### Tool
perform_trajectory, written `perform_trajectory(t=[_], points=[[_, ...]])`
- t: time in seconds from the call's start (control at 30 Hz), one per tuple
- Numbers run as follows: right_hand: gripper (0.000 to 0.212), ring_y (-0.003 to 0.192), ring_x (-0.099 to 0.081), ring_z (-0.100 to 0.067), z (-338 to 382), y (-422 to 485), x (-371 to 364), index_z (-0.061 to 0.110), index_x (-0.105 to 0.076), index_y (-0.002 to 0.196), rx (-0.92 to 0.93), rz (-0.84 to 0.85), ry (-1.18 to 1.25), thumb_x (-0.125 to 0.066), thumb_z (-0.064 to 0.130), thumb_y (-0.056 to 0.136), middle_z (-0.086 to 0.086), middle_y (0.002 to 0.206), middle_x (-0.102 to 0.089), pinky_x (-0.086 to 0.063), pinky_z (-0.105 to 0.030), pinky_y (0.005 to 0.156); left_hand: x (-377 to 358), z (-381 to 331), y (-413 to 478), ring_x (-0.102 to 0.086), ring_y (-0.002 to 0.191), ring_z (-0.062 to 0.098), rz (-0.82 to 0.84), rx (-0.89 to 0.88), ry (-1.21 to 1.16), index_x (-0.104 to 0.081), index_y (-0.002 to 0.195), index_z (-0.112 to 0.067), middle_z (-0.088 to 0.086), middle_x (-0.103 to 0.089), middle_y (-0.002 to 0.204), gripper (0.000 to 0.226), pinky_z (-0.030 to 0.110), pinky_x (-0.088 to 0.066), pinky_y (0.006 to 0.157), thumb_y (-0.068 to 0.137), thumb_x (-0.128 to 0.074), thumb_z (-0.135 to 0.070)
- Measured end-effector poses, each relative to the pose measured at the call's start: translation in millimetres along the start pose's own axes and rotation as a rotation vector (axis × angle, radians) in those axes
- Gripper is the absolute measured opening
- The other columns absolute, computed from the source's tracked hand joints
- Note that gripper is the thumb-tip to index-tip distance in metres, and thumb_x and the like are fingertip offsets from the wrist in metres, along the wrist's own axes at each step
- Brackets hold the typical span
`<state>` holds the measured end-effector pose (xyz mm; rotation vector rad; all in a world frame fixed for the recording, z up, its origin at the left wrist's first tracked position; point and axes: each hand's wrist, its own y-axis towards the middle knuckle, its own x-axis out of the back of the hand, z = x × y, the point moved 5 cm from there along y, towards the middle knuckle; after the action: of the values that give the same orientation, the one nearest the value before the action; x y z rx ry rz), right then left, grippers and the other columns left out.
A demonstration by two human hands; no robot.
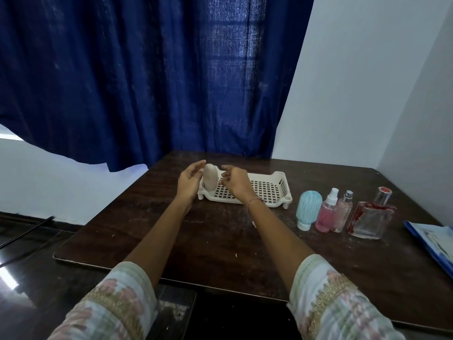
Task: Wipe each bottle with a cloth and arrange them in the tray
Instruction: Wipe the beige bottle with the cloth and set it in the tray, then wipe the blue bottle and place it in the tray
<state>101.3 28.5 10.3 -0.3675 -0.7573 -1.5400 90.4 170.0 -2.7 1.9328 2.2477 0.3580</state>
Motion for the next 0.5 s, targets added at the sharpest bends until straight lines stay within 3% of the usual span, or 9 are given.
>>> perform_trajectory(t=[0.17,0.27,0.37,0.5], points=[[0.047,0.100,-0.061,-0.020,5.7,0.1,0.6,0.006,-0.049,0.133,-0.001,0.015,-0.009,-0.057,-0.002,0.087,-0.011,0.116,-0.061,-0.049,-0.030,0.093,4.2,-1.8,3.1,-0.051,0.113,0.005,-0.032,0.006,-0.006,-0.059,0.124,-0.015,-0.004,-0.057,0.125,0.031,0.010,-0.039,0.080,0.097,-0.044,-0.008],[0.045,0.102,-0.061,-0.021,8.7,-1.2,5.0,0.005,-0.049,0.132,0.014,0.006,-0.004,-0.054,-0.003,0.088,-0.013,0.117,-0.061,-0.049,-0.031,0.093,5.2,-7.1,3.7,-0.050,0.116,0.007,-0.047,-0.002,-0.009,-0.059,0.124,-0.015,-0.001,-0.057,0.128,0.031,0.016,-0.038,0.090,0.097,-0.045,-0.008],[0.045,0.105,-0.060,-0.020,10.4,-7.2,12.4,0.004,-0.049,0.132,0.011,0.002,0.019,-0.056,-0.003,0.088,-0.013,0.119,-0.061,-0.048,-0.030,0.096,2.4,-15.9,0.1,-0.051,0.113,0.007,-0.042,-0.014,-0.026,-0.060,0.122,-0.015,0.000,-0.058,0.127,0.031,0.017,-0.040,0.090,0.097,-0.044,-0.008],[0.043,0.098,-0.059,-0.014,9.4,-19.5,29.5,0.004,-0.053,0.128,0.004,-0.035,0.033,-0.060,-0.002,0.086,-0.012,0.116,-0.062,-0.047,-0.026,0.094,-6.9,-25.0,-6.5,-0.053,0.117,0.009,-0.019,-0.029,-0.044,-0.061,0.120,-0.018,-0.002,-0.059,0.126,0.030,0.030,-0.041,0.104,0.097,-0.044,-0.009]])
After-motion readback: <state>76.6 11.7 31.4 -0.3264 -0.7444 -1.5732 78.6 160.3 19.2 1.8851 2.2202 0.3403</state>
